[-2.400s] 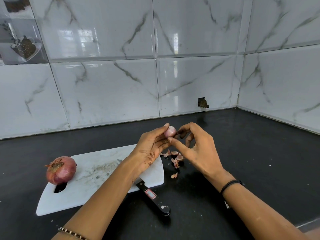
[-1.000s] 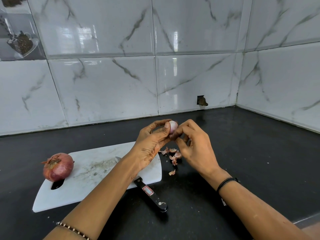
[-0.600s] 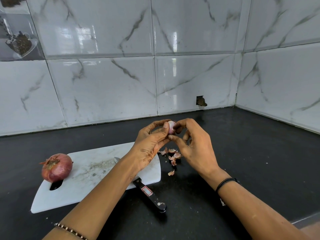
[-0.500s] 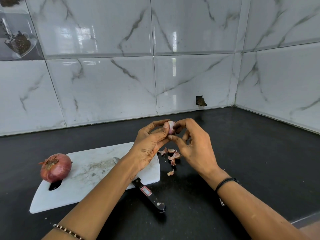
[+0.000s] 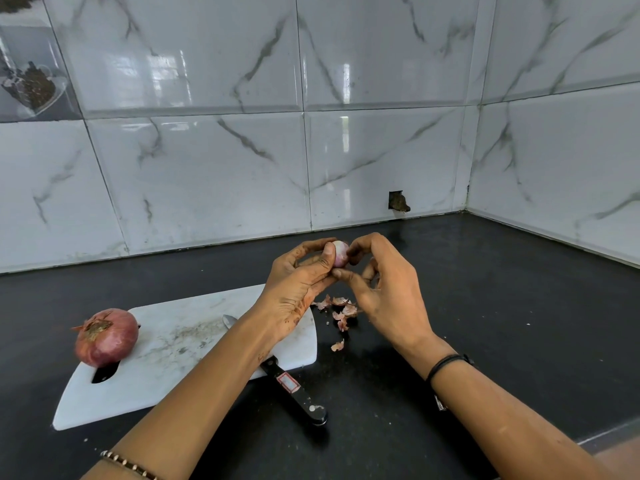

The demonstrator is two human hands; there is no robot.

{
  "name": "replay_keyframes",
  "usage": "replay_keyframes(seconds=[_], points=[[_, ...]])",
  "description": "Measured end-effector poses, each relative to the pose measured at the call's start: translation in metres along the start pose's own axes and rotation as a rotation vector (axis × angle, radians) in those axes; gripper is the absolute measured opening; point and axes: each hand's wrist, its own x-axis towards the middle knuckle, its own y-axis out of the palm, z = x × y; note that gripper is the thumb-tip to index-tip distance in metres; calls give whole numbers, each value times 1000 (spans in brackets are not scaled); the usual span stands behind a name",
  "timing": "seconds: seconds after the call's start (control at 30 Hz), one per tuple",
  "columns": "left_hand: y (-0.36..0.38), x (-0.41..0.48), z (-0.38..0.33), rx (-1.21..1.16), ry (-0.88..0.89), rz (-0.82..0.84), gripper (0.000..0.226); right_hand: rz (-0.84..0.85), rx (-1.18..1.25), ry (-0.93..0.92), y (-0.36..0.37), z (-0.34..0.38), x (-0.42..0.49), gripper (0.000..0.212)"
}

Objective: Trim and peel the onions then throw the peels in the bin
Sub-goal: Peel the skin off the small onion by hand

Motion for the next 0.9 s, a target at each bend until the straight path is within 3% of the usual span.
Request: replay_keyframes(seconds=[0.2, 0.53, 0.67, 0.9], points=[[-1, 1, 1, 14, 12, -8, 34, 13, -3, -34, 0, -1, 0, 26], [-1, 2, 1, 40, 13, -8, 42, 16, -32, 12, 3, -7, 0, 17], [-3, 3, 1, 26, -12, -7, 48, -19, 50, 31, 1, -2, 1, 28], [-3, 3, 4, 56, -18, 0, 38, 4, 47, -28, -1, -1, 0, 26]])
